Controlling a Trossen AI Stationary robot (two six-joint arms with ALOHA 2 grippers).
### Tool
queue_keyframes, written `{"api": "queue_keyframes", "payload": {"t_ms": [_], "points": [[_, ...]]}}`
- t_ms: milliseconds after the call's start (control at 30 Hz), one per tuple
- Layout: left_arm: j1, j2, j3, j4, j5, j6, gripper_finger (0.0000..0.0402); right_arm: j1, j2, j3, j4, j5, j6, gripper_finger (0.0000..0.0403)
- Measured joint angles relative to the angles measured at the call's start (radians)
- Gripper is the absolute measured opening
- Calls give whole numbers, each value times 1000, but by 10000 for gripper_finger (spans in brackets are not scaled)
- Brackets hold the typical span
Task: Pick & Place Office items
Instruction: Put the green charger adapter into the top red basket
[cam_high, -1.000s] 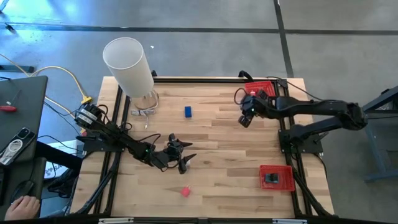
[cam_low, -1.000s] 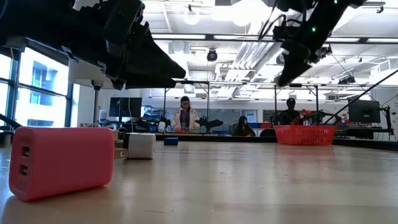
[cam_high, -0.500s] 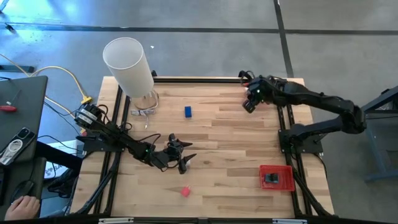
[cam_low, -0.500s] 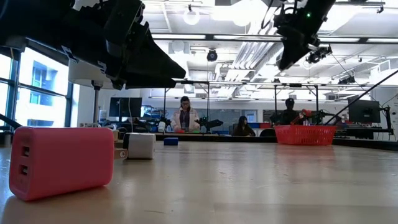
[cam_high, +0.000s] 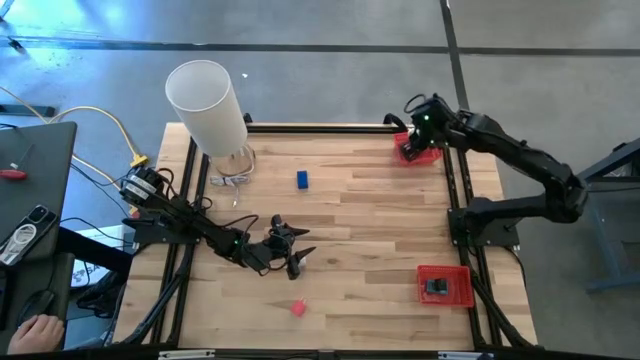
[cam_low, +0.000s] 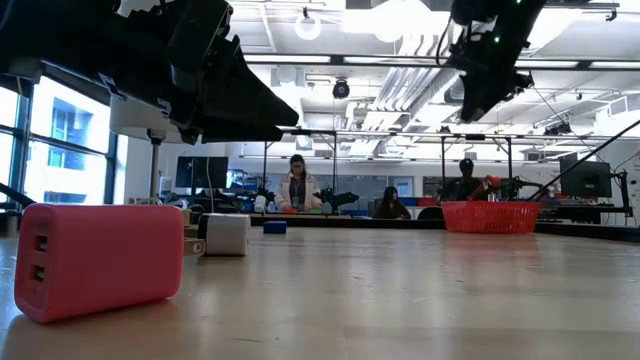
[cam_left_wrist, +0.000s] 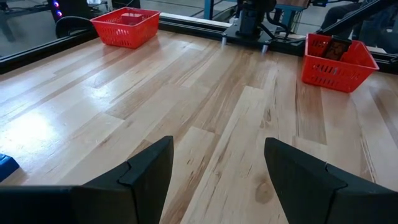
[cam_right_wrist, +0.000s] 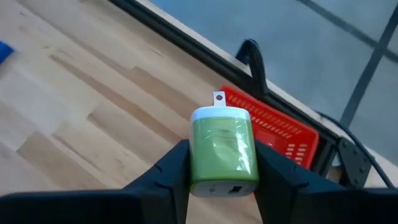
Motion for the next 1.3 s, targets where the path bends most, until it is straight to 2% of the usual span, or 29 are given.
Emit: {"api": "queue_keyframes", "payload": {"t_ms": [267,833,1300], "points": [[0,0,0,-6,0,0,245,-78,105,0,-10,-31,1,128],[-5,0,0,-52,5,-30,245,-126,365,0,46,-13,2,124],[-9,0,0,-84,25,-53,245,-178,485,-1,75,3,-2,123]]}}
